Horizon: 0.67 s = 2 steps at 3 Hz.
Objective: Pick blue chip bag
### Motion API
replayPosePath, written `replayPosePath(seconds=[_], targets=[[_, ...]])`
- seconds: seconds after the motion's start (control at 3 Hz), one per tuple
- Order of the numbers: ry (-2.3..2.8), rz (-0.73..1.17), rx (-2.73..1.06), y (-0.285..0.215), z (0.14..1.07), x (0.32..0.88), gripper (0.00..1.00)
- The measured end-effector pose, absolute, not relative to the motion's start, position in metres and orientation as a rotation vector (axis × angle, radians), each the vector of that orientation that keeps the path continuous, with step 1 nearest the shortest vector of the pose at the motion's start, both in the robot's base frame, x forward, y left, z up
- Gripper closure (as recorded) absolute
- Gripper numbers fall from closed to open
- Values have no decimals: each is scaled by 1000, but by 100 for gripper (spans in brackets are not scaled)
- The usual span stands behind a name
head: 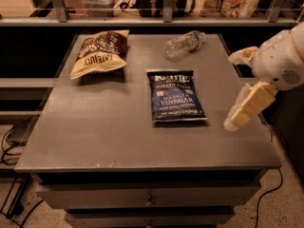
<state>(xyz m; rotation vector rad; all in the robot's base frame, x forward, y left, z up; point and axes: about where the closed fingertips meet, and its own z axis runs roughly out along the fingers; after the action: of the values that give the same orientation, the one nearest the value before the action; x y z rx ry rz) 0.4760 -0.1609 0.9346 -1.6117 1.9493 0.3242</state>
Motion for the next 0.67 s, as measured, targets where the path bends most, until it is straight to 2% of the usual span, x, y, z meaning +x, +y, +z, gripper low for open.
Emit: replayPosePath(seconds=[0.67], targets=[[1882,407,-1558,-106,907,515,0]])
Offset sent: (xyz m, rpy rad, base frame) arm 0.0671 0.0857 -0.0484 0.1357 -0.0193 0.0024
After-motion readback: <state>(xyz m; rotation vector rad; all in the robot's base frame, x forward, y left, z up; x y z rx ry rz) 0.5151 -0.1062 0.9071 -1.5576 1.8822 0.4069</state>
